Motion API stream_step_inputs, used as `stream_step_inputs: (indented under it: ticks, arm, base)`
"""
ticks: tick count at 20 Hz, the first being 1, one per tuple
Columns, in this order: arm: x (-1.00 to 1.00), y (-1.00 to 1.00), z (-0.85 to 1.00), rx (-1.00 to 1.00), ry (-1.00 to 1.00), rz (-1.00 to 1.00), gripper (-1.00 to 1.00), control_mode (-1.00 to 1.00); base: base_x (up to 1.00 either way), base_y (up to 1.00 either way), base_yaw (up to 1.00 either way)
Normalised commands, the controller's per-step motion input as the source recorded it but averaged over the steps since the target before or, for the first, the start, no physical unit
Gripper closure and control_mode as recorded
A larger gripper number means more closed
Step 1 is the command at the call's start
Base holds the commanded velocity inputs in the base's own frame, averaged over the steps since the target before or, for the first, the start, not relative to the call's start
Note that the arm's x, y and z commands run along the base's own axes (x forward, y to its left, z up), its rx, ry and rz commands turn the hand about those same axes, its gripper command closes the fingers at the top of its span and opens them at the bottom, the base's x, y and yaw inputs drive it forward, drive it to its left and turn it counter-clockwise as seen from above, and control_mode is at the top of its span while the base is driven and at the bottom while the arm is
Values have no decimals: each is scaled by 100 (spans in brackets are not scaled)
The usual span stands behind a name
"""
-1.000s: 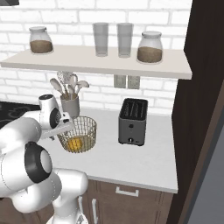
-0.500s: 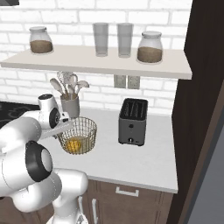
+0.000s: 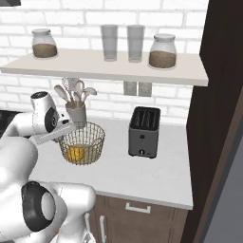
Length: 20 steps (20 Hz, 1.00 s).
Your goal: Open the cabinet, pick up the bread from the cabinet and place it in the basket. Then move the basket to the dining counter.
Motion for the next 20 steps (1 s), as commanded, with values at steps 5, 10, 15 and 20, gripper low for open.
stream_step_inputs:
  ticks: [5,10,15,20]
  arm:
    - [-58,-12,100,-2,-25,13,100,-100]
    - [-59,-14,93,-7,-21,19,100,-100]
    - [-30,-15,52,-16,-2,12,100,-100]
    - [-14,-32,27,-3,3,-1,100,-100]
  base:
    - [0,0,0]
    - [0,0,0]
    - [0,0,0]
    - [0,0,0]
